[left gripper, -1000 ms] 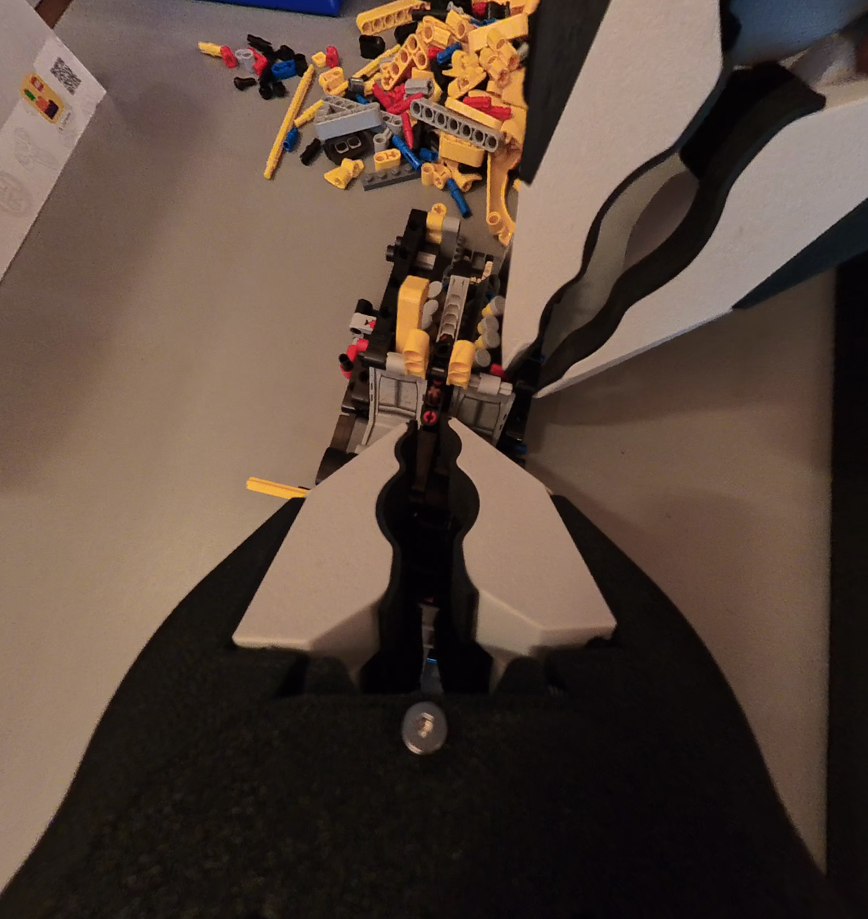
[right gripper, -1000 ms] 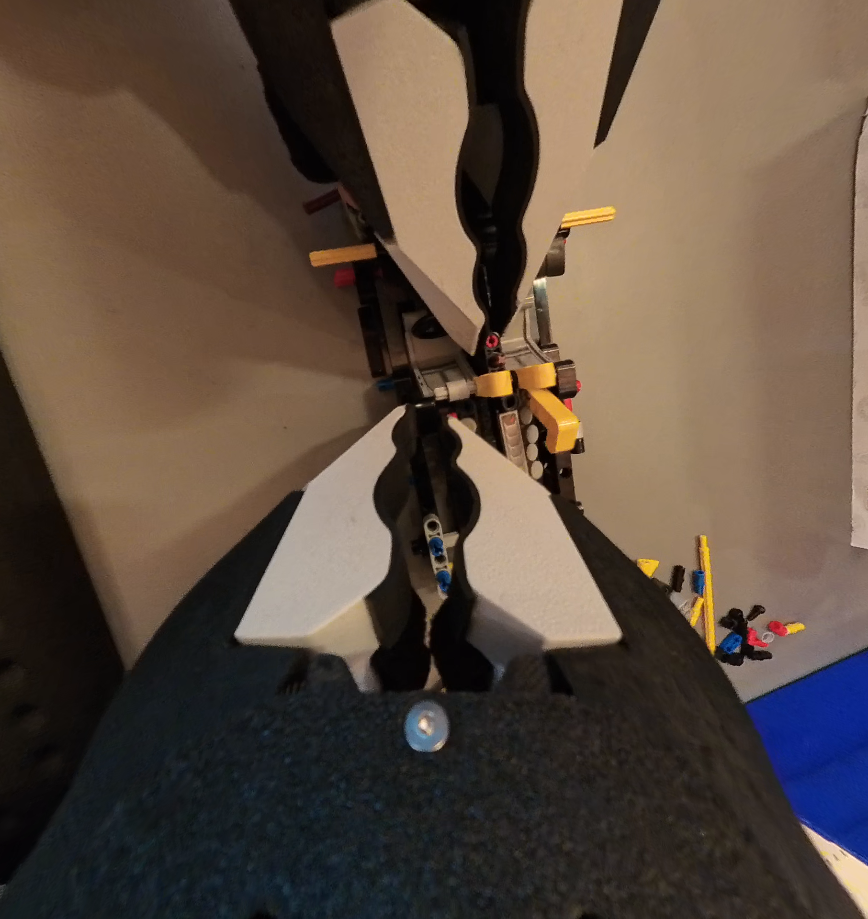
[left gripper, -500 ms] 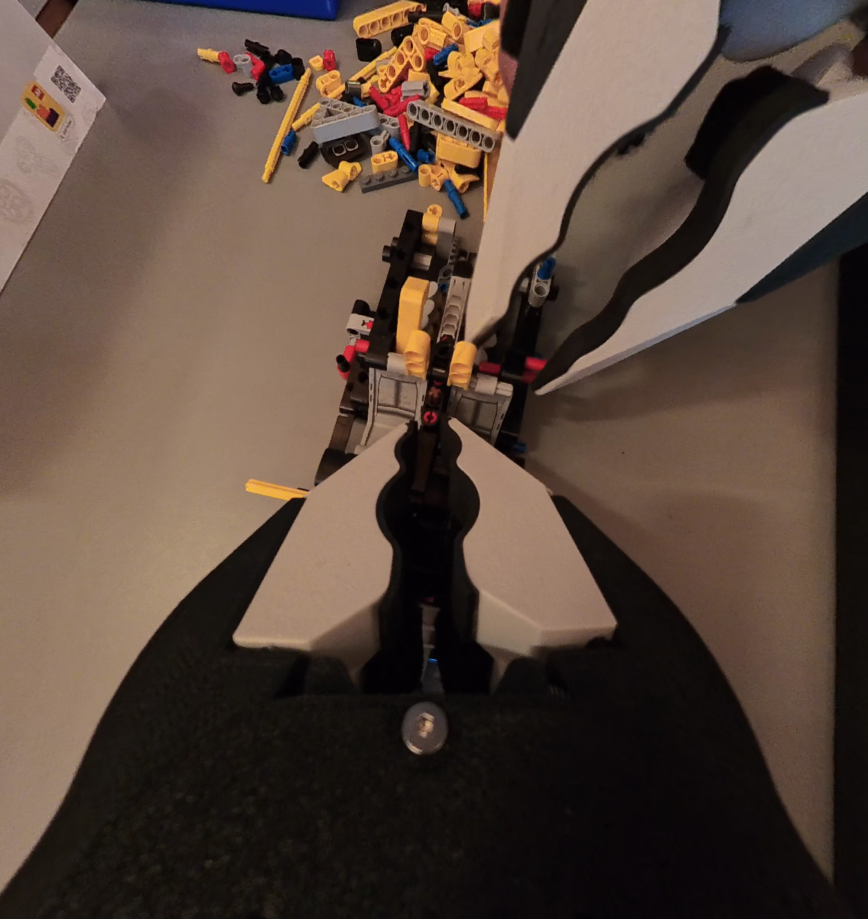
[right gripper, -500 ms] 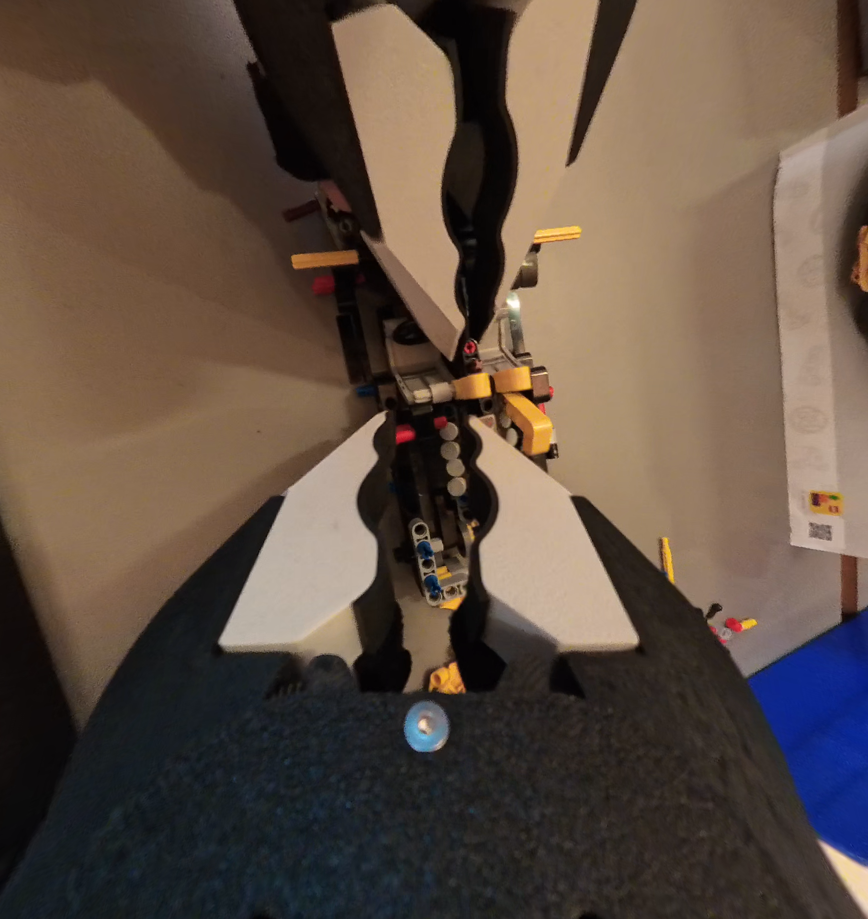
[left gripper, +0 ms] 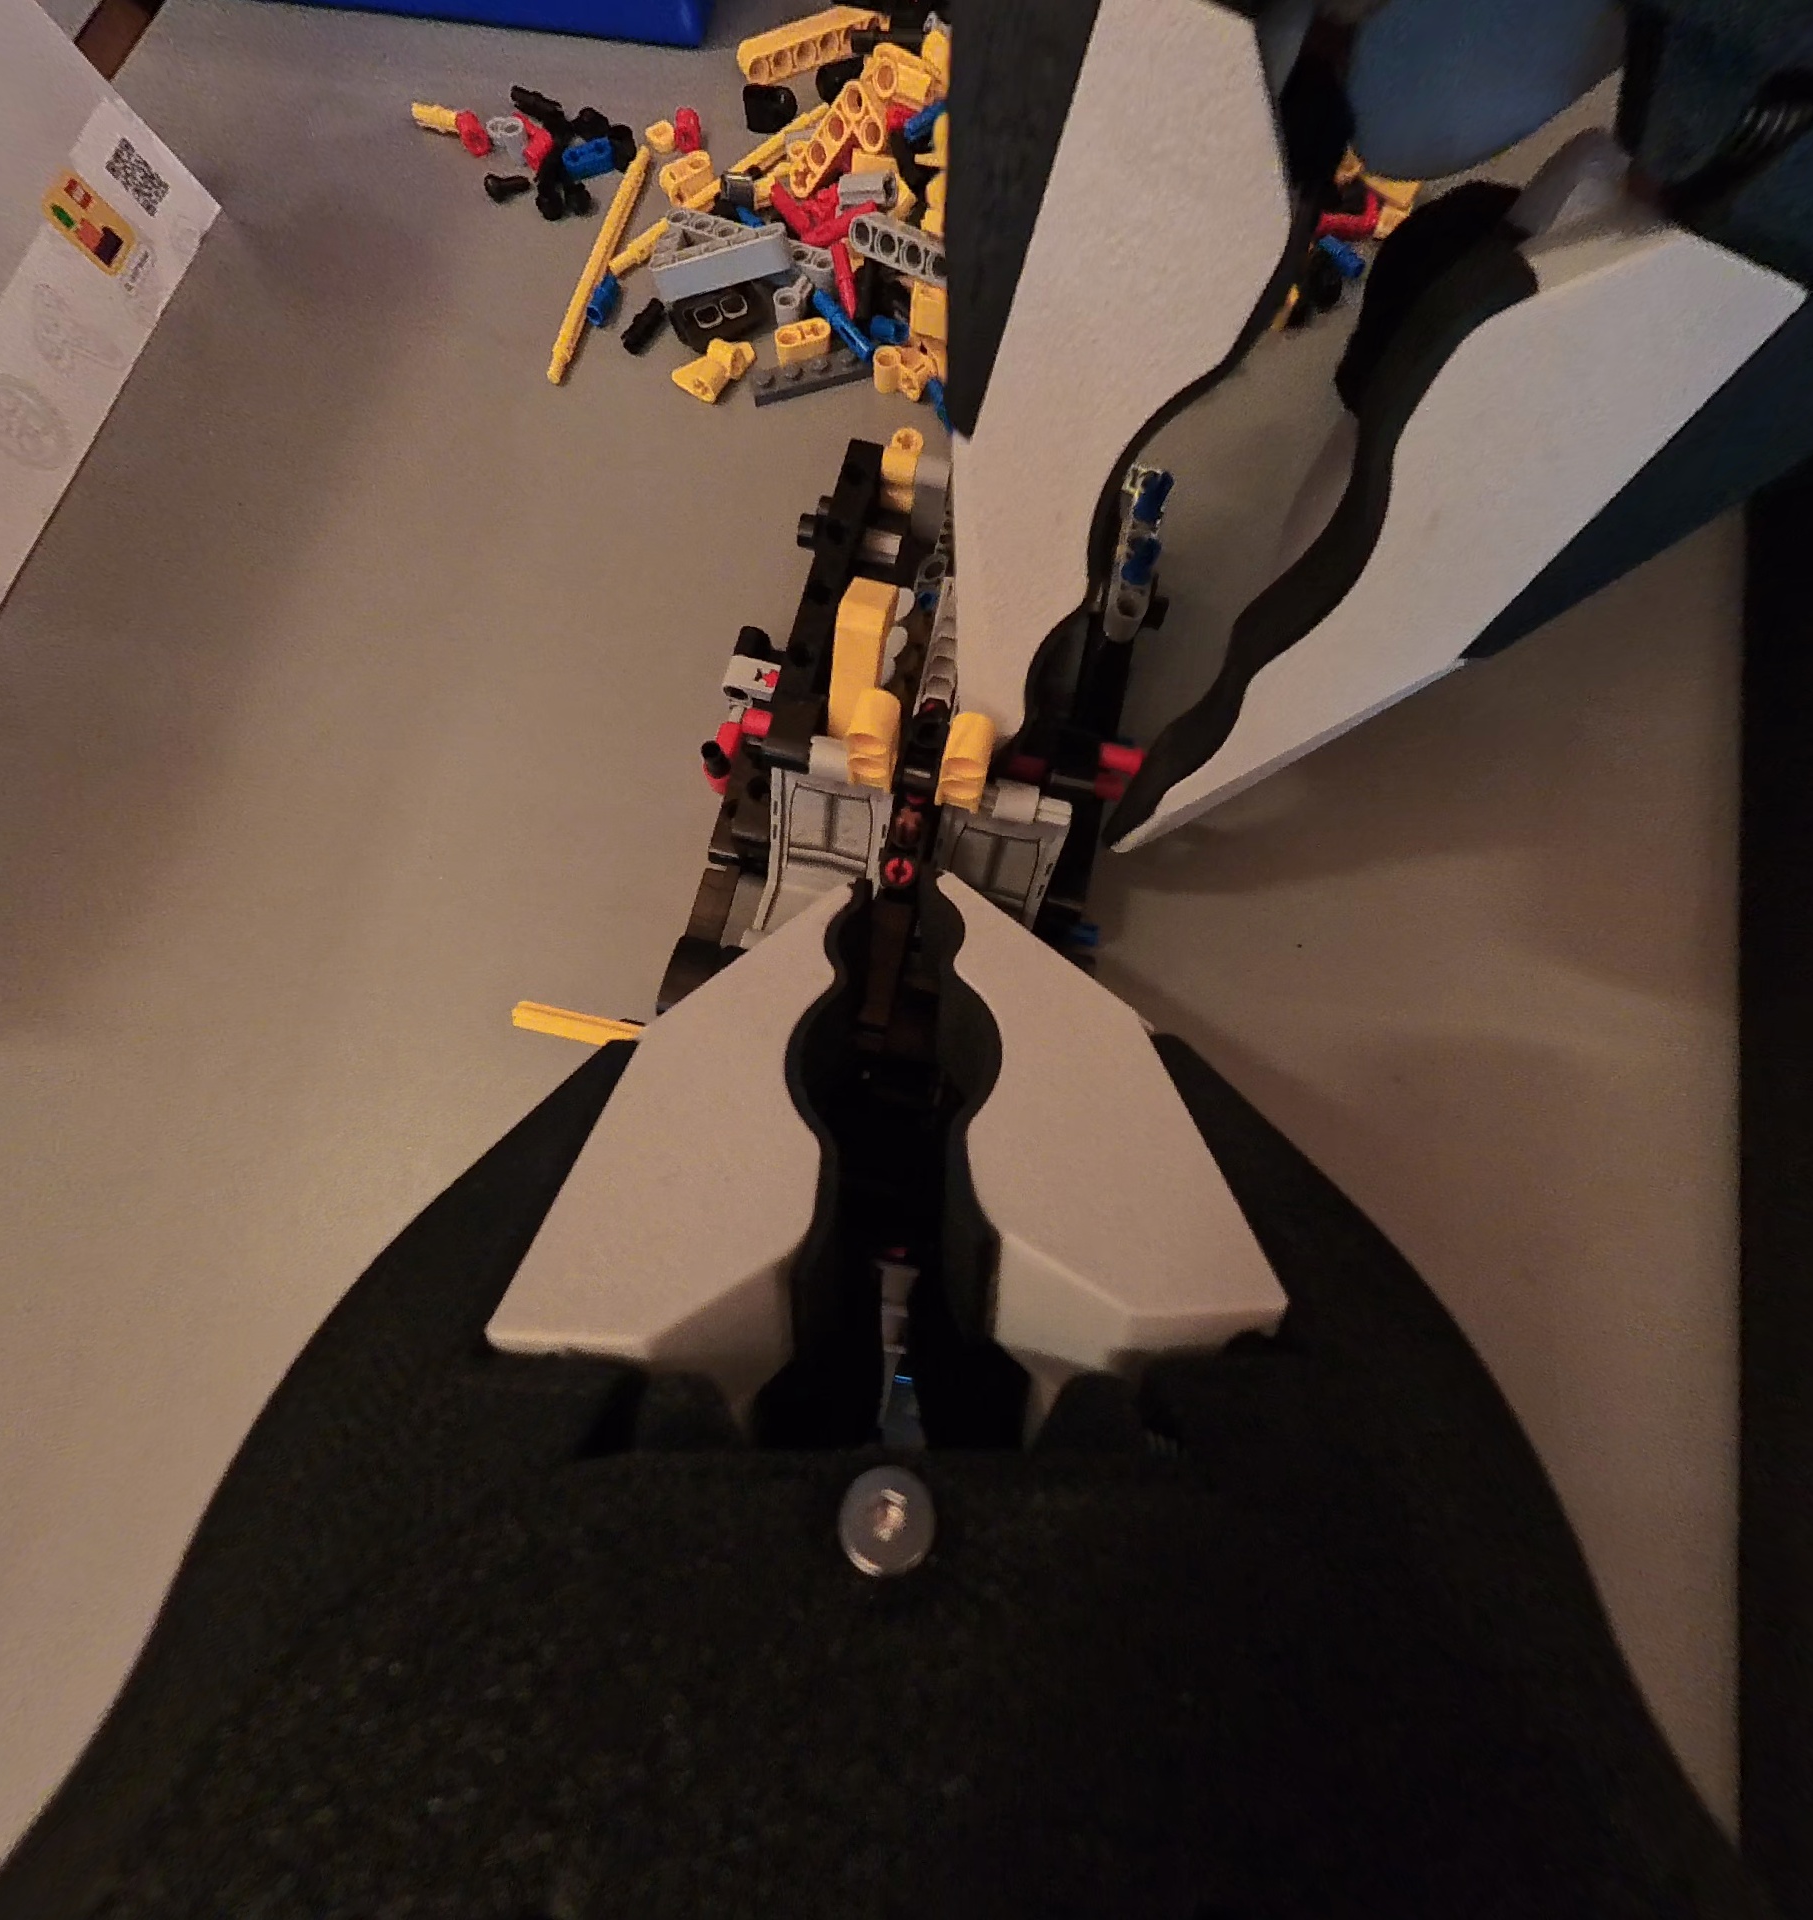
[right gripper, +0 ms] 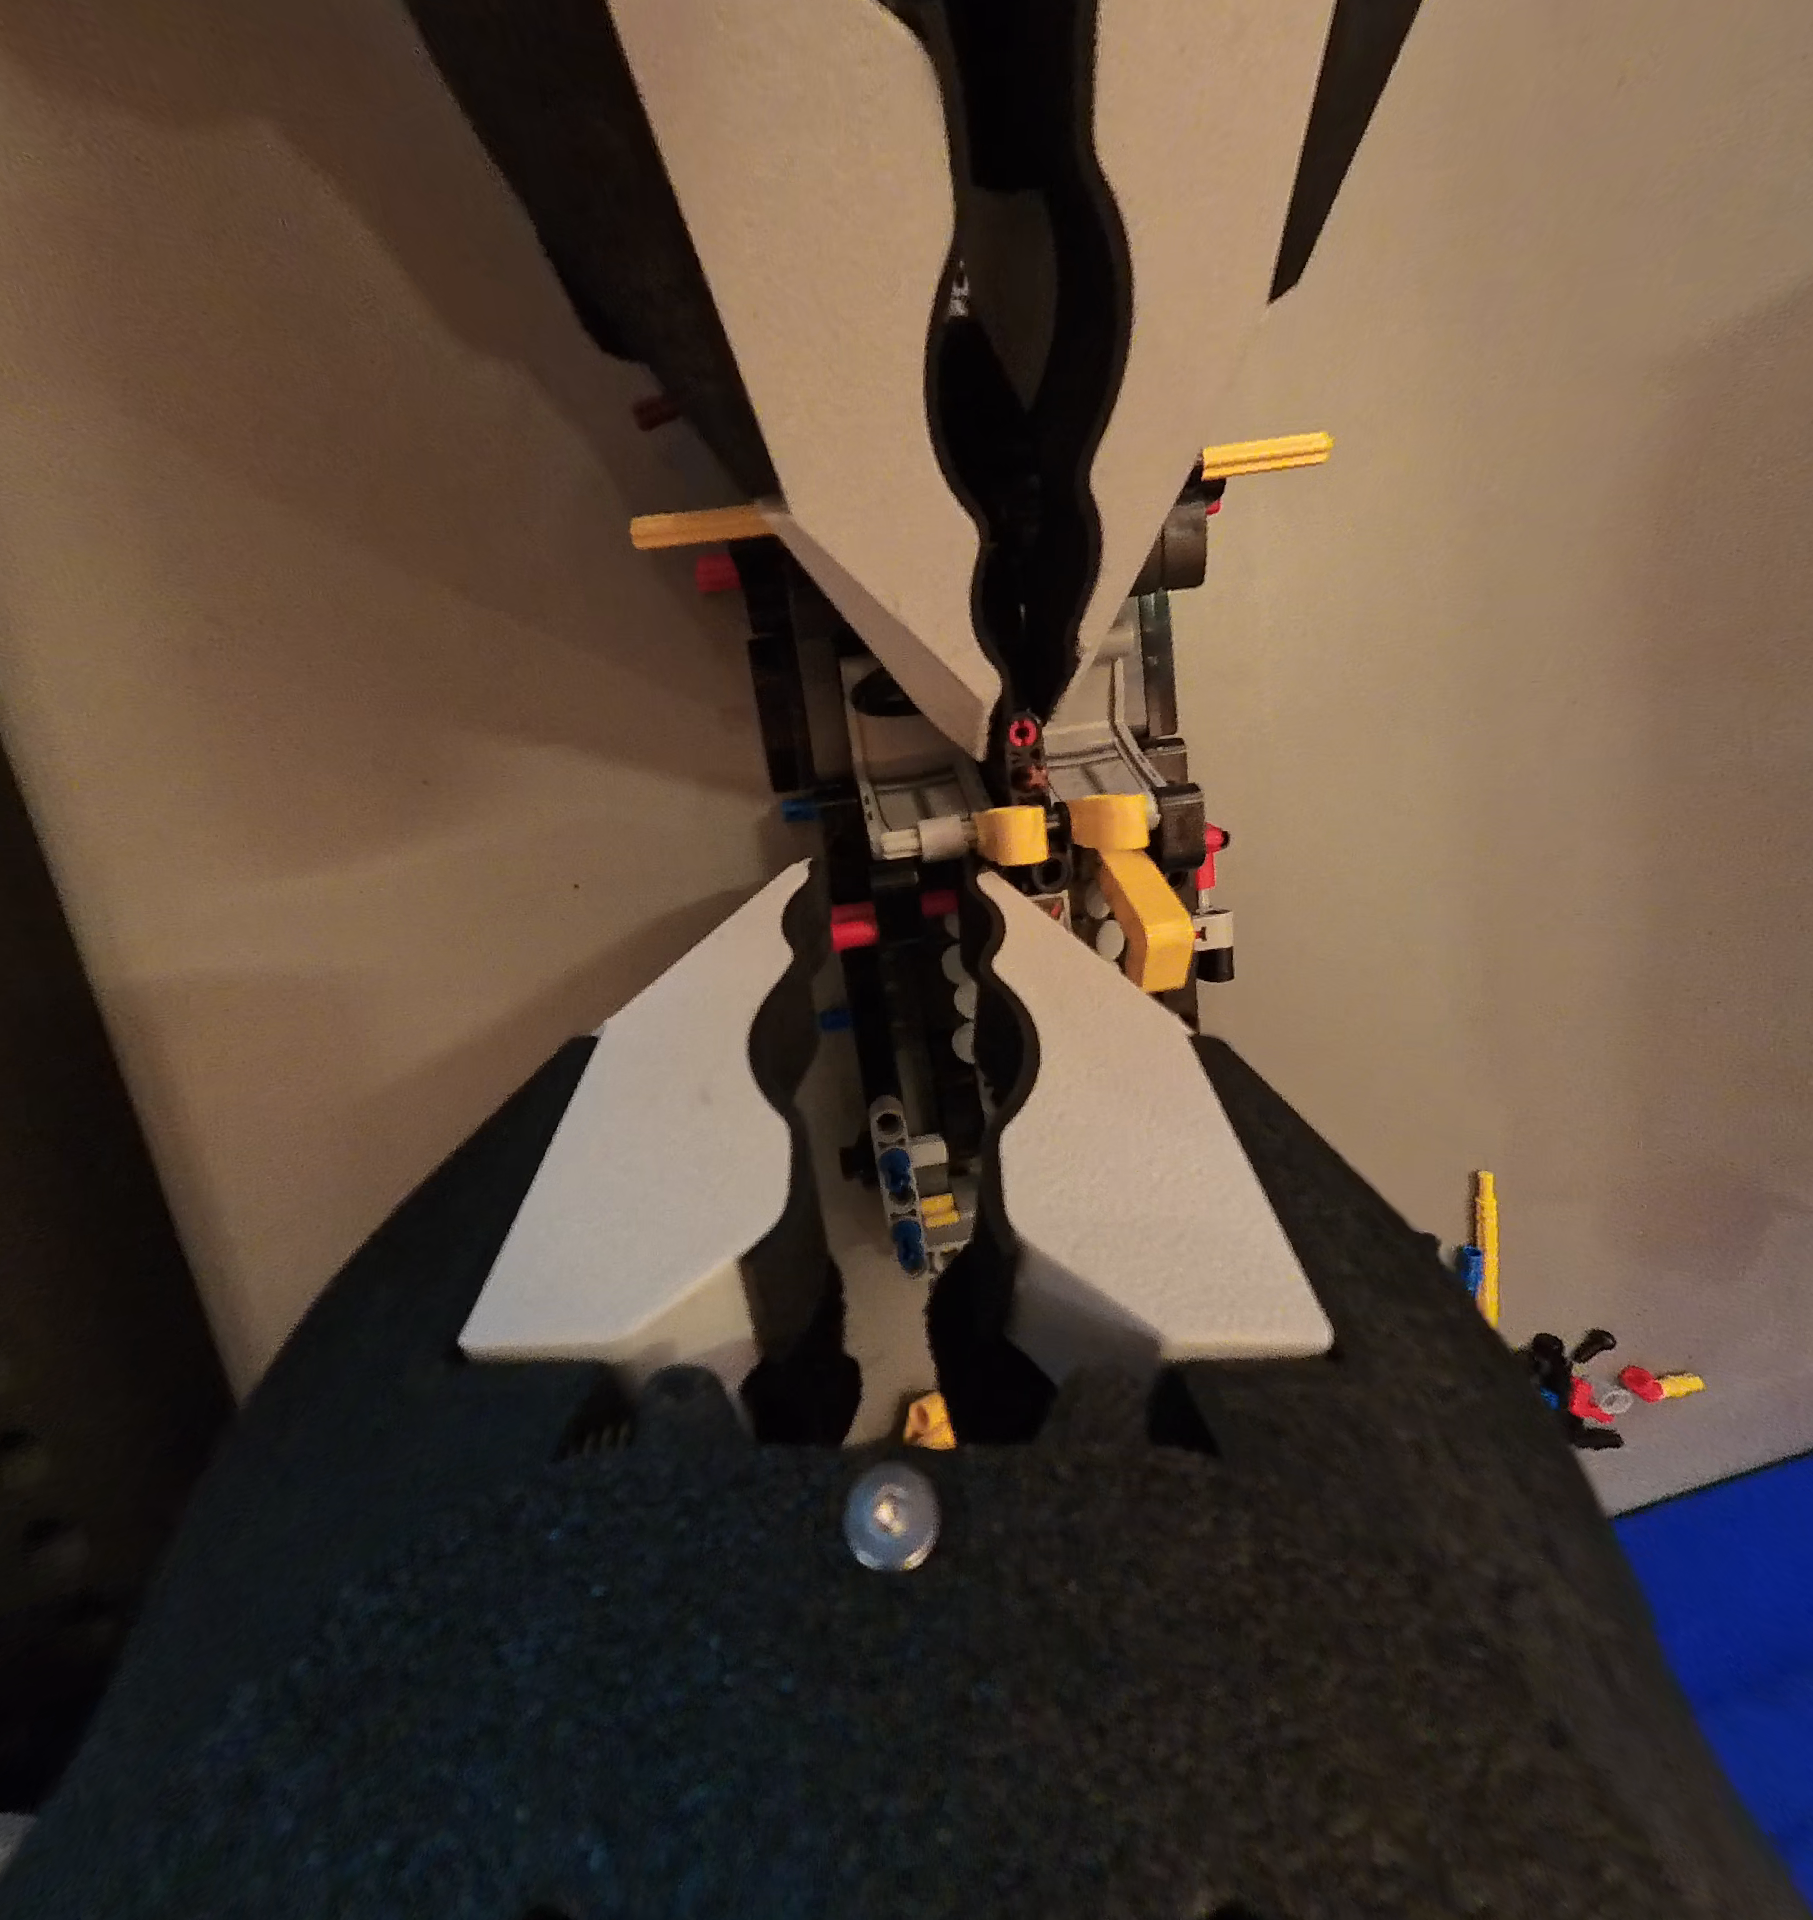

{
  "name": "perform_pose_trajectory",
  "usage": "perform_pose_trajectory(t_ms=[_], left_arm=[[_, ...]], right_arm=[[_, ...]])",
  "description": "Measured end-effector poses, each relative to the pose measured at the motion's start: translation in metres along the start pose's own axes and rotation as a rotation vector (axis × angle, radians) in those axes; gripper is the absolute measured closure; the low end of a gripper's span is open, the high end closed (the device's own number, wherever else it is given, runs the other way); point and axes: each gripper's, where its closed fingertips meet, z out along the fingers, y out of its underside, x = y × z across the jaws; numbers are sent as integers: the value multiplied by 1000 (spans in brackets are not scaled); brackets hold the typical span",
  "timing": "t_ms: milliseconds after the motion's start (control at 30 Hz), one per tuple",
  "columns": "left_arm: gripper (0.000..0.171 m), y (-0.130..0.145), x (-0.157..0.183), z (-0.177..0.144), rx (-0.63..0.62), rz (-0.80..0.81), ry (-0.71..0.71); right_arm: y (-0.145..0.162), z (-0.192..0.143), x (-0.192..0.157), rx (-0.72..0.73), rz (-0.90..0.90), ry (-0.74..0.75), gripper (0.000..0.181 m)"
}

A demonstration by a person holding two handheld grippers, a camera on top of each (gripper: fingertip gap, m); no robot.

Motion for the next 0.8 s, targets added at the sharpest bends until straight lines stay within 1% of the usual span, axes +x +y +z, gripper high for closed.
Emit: perform_pose_trajectory(t_ms=[100, 133, 200, 367, 500, 633, 733, 800], left_arm=[[163, 0, 0, 0, 0, 0, 1], [163, 0, 0, 0, 0, 3, 3], [163, 0, 1, 0, 0, 5, 5], [163, 0, 1, 0, -1, 4, 7], [163, 0, 2, 1, -1, 7, 9], [163, 0, 2, 1, -2, 5, 15], [163, 0, 3, 1, -2, 12, 14], [163, -1, 2, 1, 3, 0, 12]], right_arm=[[0, 0, 1, -10, 53, 9, 159], [0, 0, 3, -5, 61, 31, 167], [0, 0, 2, 2, 71, 25, 167], [0, -1, 2, 3, 39, 58, 167], [0, -1, 2, -6, 27, 58, 168], [0, -1, 2, 22, 53, 37, 169], [-1, -1, 0, 59, 111, 15, 168], [-1, -1, 2, 103, 132, 55, 167]])
